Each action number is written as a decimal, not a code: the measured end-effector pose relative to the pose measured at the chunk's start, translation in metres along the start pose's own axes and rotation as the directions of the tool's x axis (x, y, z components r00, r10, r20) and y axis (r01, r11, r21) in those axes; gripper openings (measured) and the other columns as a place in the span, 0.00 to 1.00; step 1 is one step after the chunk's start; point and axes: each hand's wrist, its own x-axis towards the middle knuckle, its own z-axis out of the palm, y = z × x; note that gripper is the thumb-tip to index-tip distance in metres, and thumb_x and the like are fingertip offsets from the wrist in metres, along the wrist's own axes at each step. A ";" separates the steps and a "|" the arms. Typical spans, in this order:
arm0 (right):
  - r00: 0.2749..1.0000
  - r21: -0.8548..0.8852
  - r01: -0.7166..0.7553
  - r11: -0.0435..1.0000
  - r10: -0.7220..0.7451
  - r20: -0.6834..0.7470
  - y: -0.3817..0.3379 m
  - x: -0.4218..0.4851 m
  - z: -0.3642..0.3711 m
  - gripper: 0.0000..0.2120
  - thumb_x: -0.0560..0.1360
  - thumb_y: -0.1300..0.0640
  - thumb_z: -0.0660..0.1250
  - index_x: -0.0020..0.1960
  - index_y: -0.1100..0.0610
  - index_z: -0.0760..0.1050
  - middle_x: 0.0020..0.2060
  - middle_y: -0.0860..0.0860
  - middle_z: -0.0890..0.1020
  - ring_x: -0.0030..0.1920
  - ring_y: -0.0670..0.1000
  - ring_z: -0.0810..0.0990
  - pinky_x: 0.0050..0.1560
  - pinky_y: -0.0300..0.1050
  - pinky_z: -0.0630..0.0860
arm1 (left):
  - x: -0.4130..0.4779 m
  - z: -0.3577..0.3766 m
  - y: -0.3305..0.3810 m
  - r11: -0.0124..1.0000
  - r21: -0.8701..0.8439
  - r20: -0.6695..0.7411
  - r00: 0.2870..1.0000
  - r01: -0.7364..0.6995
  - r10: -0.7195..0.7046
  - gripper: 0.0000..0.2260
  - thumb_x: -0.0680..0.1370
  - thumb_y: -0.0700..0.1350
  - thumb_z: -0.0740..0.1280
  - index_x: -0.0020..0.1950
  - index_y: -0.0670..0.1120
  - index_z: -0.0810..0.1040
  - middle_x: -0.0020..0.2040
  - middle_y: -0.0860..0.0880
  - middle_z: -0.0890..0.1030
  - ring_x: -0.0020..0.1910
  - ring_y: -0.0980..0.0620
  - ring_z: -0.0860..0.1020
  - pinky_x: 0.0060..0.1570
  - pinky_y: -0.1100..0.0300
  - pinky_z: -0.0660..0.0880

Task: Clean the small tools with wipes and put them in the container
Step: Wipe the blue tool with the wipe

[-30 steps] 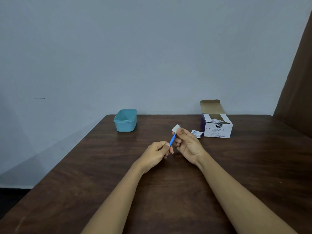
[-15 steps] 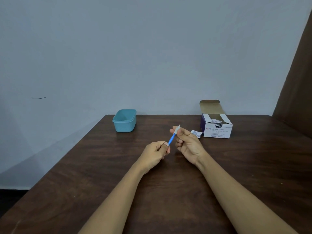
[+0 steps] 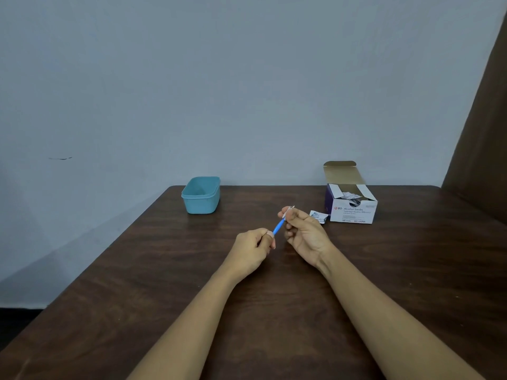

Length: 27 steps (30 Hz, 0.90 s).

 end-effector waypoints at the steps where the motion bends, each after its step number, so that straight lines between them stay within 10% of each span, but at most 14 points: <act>1: 1.000 -0.003 0.000 1.000 0.000 -0.002 0.000 0.000 0.000 0.05 0.77 0.62 0.64 0.46 0.59 0.78 0.40 0.50 0.83 0.33 0.44 0.68 0.34 0.36 0.65 | 0.000 0.000 0.000 1.000 0.003 0.002 1.000 0.000 0.000 0.14 0.82 0.45 0.58 0.38 0.50 0.76 0.34 0.51 0.77 0.34 0.56 0.74 0.35 0.68 0.71; 18: 1.000 0.027 -0.003 1.000 0.003 -0.003 0.000 -0.002 0.001 0.09 0.66 0.58 0.70 0.46 0.59 0.78 0.40 0.50 0.84 0.32 0.42 0.70 0.34 0.35 0.65 | 0.000 -0.002 0.002 0.999 -0.044 -0.005 1.000 0.028 -0.028 0.15 0.82 0.45 0.56 0.38 0.50 0.76 0.33 0.54 0.76 0.32 0.61 0.73 0.37 0.69 0.71; 27: 0.996 -0.019 0.037 0.999 -0.035 0.082 -0.002 -0.003 0.000 0.04 0.77 0.58 0.65 0.43 0.55 0.76 0.39 0.47 0.81 0.35 0.43 0.68 0.36 0.37 0.64 | -0.002 -0.004 0.004 0.993 -0.107 0.023 0.998 0.058 -0.056 0.15 0.83 0.46 0.56 0.39 0.49 0.76 0.34 0.52 0.76 0.35 0.58 0.73 0.42 0.62 0.73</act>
